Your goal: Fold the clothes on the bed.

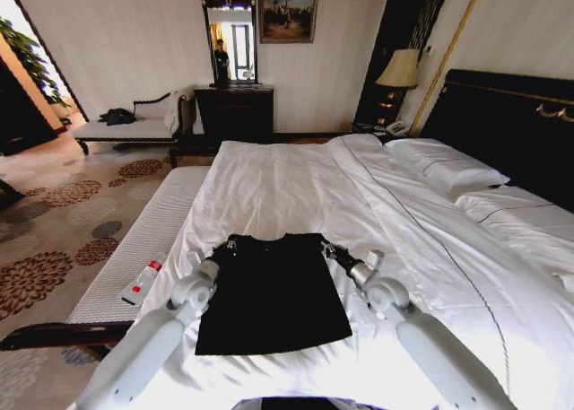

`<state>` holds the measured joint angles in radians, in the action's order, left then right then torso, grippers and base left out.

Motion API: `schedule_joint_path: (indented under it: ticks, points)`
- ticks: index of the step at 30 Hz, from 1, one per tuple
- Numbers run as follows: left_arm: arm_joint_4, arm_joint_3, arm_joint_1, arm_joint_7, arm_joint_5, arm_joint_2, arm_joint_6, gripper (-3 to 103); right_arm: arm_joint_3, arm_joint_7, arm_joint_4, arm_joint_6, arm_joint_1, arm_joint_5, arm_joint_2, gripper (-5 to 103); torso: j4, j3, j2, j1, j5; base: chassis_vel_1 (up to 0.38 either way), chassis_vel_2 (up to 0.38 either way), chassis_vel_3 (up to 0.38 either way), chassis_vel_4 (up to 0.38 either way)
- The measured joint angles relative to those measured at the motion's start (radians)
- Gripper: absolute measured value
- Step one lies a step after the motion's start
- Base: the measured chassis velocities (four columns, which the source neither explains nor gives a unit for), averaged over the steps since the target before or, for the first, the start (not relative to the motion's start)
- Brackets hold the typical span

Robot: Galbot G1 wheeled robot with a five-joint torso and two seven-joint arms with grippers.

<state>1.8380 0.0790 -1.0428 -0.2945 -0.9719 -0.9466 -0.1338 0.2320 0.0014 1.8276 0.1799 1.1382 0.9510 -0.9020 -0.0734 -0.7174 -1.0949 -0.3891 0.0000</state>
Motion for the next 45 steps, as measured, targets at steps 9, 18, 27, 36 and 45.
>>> schedule_joint_path:
  ticks: [9, 18, 27, 36, 45]
  points:
    - [0.057, 0.018, -0.104, -0.006, 0.047, 0.015, 0.005, 2, 0.014, -0.026, 0.014, -0.024, 0.117, -0.059, -0.017, 1, 0.0000, 0.000, 0.000, 0.000, 0.0001, 0.000, 0.000, 0.000, 0.000]
    - [0.104, 0.041, -0.206, -0.003, 0.087, 0.034, 0.010, 2, 0.032, -0.032, 0.055, -0.032, 0.208, -0.090, -0.009, 1, 0.0001, 0.000, 0.000, 0.000, 0.0000, 0.000, 0.000, 0.000, 0.000]
    - [0.137, 0.077, -0.324, 0.013, 0.135, 0.046, 0.022, 2, 0.047, -0.043, 0.098, -0.045, 0.300, -0.149, -0.023, 1, 0.0000, 0.000, 0.000, 0.000, 0.0000, 0.000, 0.000, 0.000, 0.000]
    - [0.172, 0.126, -0.399, 0.030, 0.146, 0.065, 0.028, 2, 0.071, -0.052, 0.104, -0.055, 0.337, -0.177, -0.031, 1, 0.0000, 0.000, 0.000, 0.000, 0.0000, 0.000, 0.000, 0.000, 0.000]
    - [0.202, 0.187, -0.436, 0.040, 0.123, 0.107, 0.030, 2, 0.093, -0.054, 0.143, -0.057, 0.380, -0.177, -0.026, 1, 0.0000, 0.000, 0.000, 0.000, 0.0000, 0.000, 0.000, 0.000, 0.000]
